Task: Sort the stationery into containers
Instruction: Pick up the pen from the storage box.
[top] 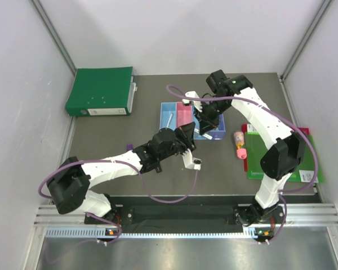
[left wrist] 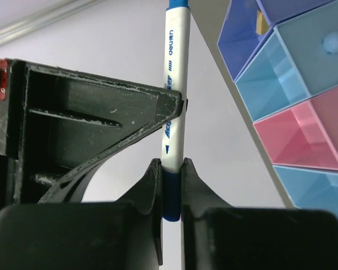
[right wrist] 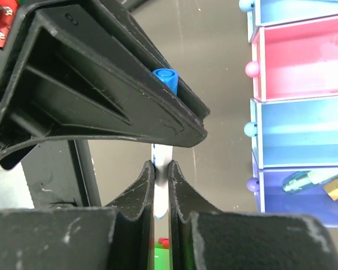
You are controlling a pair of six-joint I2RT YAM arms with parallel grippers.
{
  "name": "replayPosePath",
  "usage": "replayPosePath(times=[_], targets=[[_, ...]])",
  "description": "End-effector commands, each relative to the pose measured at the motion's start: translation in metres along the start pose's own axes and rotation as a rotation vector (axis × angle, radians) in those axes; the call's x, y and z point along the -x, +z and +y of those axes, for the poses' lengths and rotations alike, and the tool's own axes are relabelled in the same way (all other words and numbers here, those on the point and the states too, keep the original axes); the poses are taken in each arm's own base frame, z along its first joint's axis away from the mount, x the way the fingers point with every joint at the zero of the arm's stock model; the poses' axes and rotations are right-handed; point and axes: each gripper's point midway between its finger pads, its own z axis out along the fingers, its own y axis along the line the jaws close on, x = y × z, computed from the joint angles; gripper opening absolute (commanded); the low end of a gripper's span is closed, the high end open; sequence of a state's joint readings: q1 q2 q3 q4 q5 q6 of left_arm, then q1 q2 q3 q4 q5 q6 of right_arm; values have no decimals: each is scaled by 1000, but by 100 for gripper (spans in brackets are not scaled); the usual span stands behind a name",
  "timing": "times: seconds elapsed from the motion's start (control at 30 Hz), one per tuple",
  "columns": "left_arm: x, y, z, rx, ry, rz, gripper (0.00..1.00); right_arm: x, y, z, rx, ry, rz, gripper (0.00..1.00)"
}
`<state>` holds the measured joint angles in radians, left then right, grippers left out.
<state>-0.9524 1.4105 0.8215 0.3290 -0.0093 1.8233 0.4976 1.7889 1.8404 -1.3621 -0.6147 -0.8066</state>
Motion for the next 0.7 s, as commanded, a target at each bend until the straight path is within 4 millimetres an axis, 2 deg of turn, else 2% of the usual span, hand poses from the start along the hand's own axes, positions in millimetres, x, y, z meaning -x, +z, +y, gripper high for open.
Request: replayPosePath(times=[0.0, 0.07, 0.17, 0.2, 0.3, 0.4, 0.5, 0.57, 0.6, 0.67], targets=[[4, -2, 52, 156, 0, -14, 0, 18, -2, 15, 40, -32, -39, 1], [4, -1, 54, 159, -9, -12, 0, 19, -2, 16, 38, -34, -40, 4], [5, -1, 55, 156, -24, -16, 0, 20, -5, 17, 28, -43, -40, 32], [1, -1, 53, 146, -32, 13, 0, 20, -6, 16, 20, -48, -39, 45], [-4, -4, 53, 143, -67, 33, 0, 21, -15, 16, -16, -55, -47, 60], [-9, -9, 49, 126, -125, 57, 0, 23, -33, 11, -70, -38, -88, 66], [-15, -16, 36, 74, -206, 95, 0, 24, -61, -2, -165, -5, -151, 69], [-17, -23, 25, 33, -269, 113, 0, 26, -83, -18, -258, -2, -207, 75], [-22, -27, 20, 17, -291, 148, 0, 25, -95, -17, -302, 2, -228, 82], [-26, -33, 6, -26, -374, 188, 0, 22, -112, -26, -374, 13, -254, 89]])
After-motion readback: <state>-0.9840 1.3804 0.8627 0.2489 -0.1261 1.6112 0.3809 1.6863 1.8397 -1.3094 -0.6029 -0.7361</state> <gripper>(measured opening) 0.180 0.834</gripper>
